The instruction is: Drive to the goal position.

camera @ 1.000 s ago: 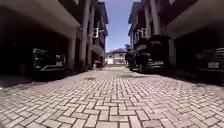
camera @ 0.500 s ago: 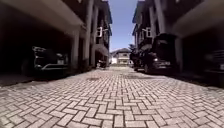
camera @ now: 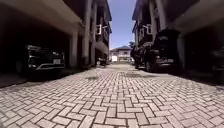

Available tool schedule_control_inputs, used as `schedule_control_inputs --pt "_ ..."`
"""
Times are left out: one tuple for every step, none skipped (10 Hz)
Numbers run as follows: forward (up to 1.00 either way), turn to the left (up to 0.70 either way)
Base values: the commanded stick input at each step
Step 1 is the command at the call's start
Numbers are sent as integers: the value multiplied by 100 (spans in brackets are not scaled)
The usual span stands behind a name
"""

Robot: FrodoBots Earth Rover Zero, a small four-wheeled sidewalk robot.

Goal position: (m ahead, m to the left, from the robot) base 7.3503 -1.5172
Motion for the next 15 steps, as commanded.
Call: schedule_control_inputs --pt "50 0" --pt "50 0" --pt "50 0" --pt "50 0" --pt "50 0" --pt "50 0" --pt "50 0" --pt "50 0" --pt "50 0" --pt "50 0" --pt "50 0" --pt "50 0" --pt "50 0" --pt "50 0" --pt "50 0"
